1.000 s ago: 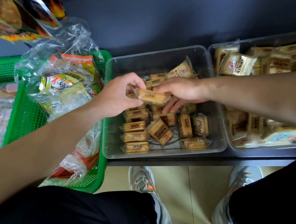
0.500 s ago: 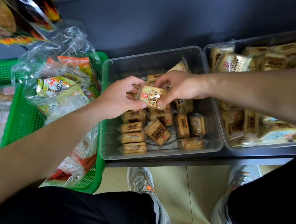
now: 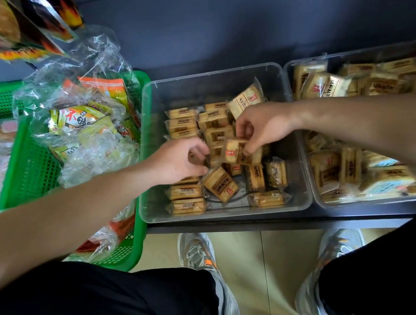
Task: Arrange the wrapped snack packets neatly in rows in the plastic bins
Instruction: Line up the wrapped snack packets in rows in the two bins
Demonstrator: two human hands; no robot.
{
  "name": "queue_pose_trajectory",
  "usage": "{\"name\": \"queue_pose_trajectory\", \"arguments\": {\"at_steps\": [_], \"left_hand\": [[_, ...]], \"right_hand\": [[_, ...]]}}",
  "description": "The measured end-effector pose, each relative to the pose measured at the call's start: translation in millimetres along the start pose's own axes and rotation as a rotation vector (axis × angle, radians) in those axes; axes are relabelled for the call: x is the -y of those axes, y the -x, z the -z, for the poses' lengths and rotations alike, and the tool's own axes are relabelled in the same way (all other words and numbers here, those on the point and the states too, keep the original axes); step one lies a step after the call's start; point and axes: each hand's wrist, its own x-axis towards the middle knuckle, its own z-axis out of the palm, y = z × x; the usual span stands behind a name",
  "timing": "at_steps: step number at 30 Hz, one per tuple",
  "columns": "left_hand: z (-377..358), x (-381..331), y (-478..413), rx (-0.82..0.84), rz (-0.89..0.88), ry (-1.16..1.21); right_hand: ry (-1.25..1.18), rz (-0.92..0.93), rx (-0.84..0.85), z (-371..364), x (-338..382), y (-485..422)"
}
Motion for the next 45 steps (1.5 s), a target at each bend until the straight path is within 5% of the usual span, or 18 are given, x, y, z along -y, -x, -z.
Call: {"name": "queue_pose_trajectory", "arguments": {"at_steps": [7,20,31,39,45], "left_hand": [[-23.6,-3.4,-15.7,0.032,-0.133,-0.247],[-20.4,-11.0,-19.4,0.005,-0.072,-0.161],[-27.7,-20.3,-24.5,-0.119,-0.093,-0.092],[-30.3,-17.6,-26.4,-0.001,-0.125,-0.254],[4.6,-33.2,-17.3,-0.115,-0.088,0.201]], "right_hand": [[0.122,0.02,0.164,-11.7,-0.1,1.6],[0.08,0.008,0.305,-10.5,-6.9,-1.1],[0.091,0.029,0.254,-1.5,-4.1,6.4],[0.122,0.029,0.233,-8.7,-5.1,4.2],[0.027,0.043,0.178,-8.8,-3.7,1.9]]}}
